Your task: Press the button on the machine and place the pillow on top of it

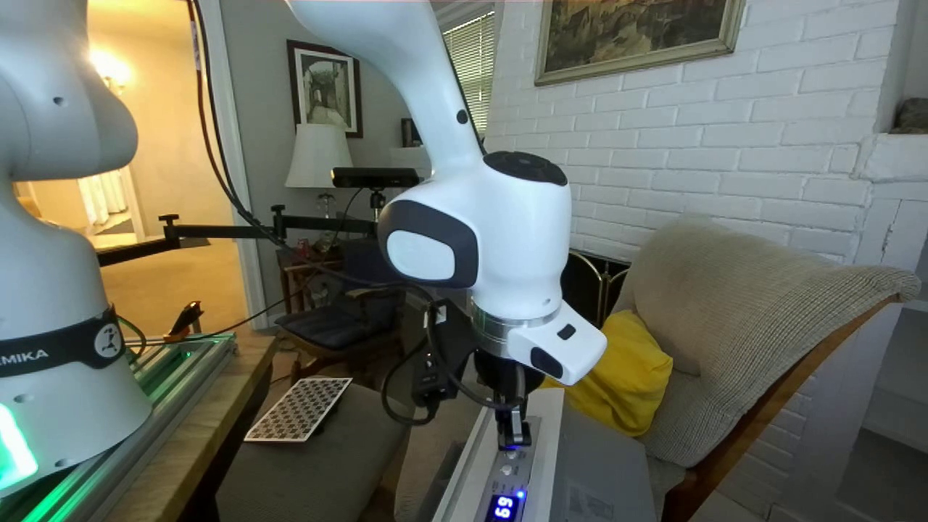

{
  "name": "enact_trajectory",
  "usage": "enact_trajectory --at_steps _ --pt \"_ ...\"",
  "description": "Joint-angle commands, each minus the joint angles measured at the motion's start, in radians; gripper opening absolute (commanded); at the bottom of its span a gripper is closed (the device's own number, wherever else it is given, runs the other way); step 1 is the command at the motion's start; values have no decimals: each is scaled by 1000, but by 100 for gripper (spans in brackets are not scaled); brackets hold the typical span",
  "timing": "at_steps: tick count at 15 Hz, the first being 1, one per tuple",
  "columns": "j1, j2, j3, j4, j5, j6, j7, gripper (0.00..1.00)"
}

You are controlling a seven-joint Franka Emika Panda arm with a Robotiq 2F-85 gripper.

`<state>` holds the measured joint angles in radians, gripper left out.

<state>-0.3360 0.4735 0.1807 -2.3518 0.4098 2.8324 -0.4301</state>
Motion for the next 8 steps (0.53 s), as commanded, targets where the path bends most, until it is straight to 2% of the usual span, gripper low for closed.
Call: enact_trajectory --at_steps 1,8 --pt "-15 26 5 21 -22 -10 16 0" --pt "-9 31 -9 21 -30 -21 27 0"
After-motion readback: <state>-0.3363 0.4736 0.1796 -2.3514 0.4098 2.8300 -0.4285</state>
